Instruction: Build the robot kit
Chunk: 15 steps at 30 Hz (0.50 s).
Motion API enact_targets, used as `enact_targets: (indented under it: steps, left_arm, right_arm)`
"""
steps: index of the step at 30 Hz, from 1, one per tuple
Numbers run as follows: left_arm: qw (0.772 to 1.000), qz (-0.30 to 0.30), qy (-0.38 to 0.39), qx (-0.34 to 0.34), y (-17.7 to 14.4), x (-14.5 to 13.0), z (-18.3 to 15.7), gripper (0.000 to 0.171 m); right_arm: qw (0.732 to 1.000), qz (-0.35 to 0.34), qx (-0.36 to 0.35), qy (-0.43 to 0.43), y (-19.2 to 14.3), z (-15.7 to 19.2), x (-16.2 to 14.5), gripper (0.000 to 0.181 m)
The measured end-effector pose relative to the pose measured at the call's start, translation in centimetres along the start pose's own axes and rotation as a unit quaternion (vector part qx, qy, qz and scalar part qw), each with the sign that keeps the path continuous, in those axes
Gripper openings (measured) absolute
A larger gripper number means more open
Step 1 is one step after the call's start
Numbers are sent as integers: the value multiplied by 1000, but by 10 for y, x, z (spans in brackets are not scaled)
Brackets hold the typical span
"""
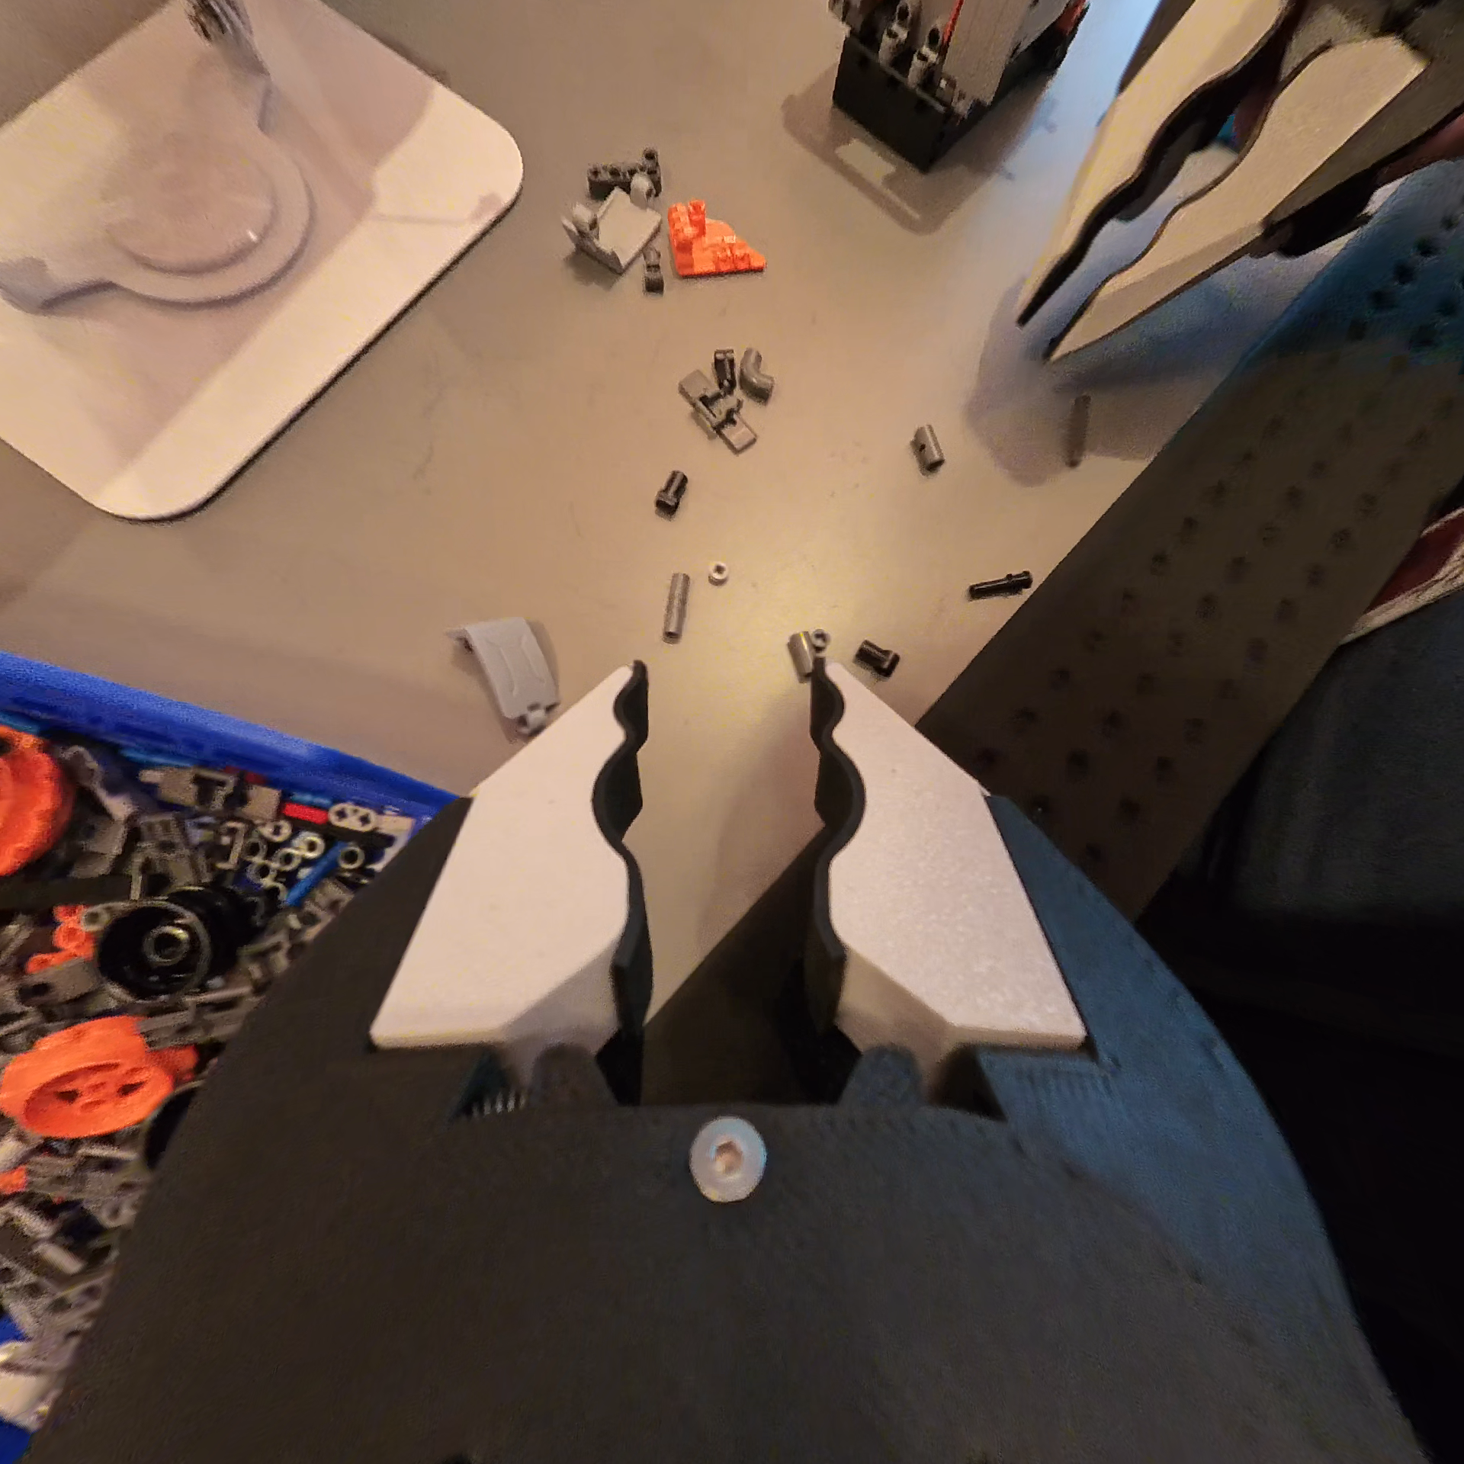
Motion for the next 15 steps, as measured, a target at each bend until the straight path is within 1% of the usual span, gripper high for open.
enact_targets:
  steps: [2,6,7,9,11,15]
  left_arm:
    - [1000,-12,4,-5,-6,5,9,39]
    - [999,-23,17,-25,-11,10,18,38]
    - [999,-28,18,-34,-11,12,17,38]
    - [997,-44,21,-55,-10,20,12,38]
    - [995,-53,29,-76,-7,27,4,37]
    - [990,-61,37,-121,3,35,-16,36]
  right_arm:
    - [1000,1,4,-5,14,2,12,19]
    - [999,35,-1,10,39,-2,13,23]
    - [999,36,-4,13,43,-3,13,19]
    - [999,37,-10,18,44,-3,13,7]
    - [999,40,-21,19,43,-3,11,0]
    - [998,35,-34,31,41,-3,9,0]
Point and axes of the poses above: each gripper's, where its closed fingertips meet, y out along the fingers, x out of its top, z = x × y across the jaws, the point moved 1 cm from there along -y, back along the fingers, and after that the axes turned 14 degrees about x, right-handed, at the moved point
